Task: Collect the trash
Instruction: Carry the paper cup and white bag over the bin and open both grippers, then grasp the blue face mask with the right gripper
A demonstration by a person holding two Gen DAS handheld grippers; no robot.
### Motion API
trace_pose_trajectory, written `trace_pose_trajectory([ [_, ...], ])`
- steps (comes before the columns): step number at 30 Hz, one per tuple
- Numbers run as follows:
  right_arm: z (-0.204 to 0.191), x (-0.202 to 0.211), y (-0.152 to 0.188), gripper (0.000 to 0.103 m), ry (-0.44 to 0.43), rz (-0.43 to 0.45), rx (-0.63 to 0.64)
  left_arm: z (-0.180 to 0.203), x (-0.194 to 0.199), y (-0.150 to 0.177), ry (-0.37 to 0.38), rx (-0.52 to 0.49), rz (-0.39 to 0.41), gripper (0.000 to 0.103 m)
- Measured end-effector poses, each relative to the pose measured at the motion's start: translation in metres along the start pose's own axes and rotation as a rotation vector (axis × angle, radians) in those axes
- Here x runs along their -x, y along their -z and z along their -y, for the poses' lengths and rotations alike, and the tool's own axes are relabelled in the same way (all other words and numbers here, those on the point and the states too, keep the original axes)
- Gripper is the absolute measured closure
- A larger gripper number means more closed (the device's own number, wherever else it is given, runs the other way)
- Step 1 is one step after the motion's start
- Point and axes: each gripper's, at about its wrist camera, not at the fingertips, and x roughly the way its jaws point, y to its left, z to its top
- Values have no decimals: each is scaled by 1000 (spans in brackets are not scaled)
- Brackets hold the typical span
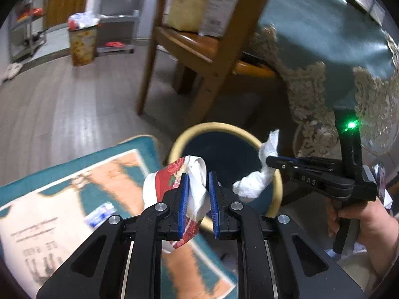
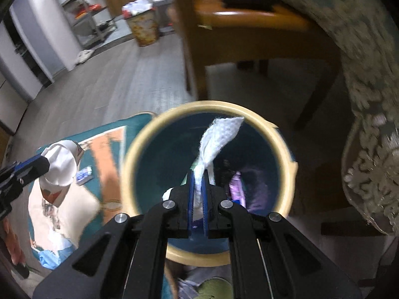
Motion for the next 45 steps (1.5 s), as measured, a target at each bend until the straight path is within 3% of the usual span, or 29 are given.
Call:
trace_pose_trajectory([
  [5, 27, -1, 7, 98, 26, -16, -36, 23, -32, -3, 39, -8, -11, 85],
  [13, 38, -1, 10, 98, 22, -24, -48, 46, -63, 5, 53, -49, -11, 83],
  [17, 38, -2, 10, 96, 7, -21, -54, 43, -65, 7, 31, -41, -17, 52],
  [18, 37, -1, 9, 92, 3, -19, -54, 41, -63, 7, 28, -36, -9, 42],
  [23, 30, 3, 7, 72, -7, -2, -55, 33, -47, 5, 1, -25, 18, 28],
  [25, 29, 5, 7, 57, -10, 6, -58, 30, -39, 6, -17, -36, 22, 26],
  [31, 10, 10, 1, 41, -27, 27, -47, 15, -12, 9, -56, -39, 37, 25],
  [40, -34, 17, -4, 26, -38, 51, 36, -17, 38, 19, -124, -11, 72, 18],
  [45, -56, 16, 2, 24, -35, 39, 82, -37, 68, 27, -198, -12, 94, 12],
])
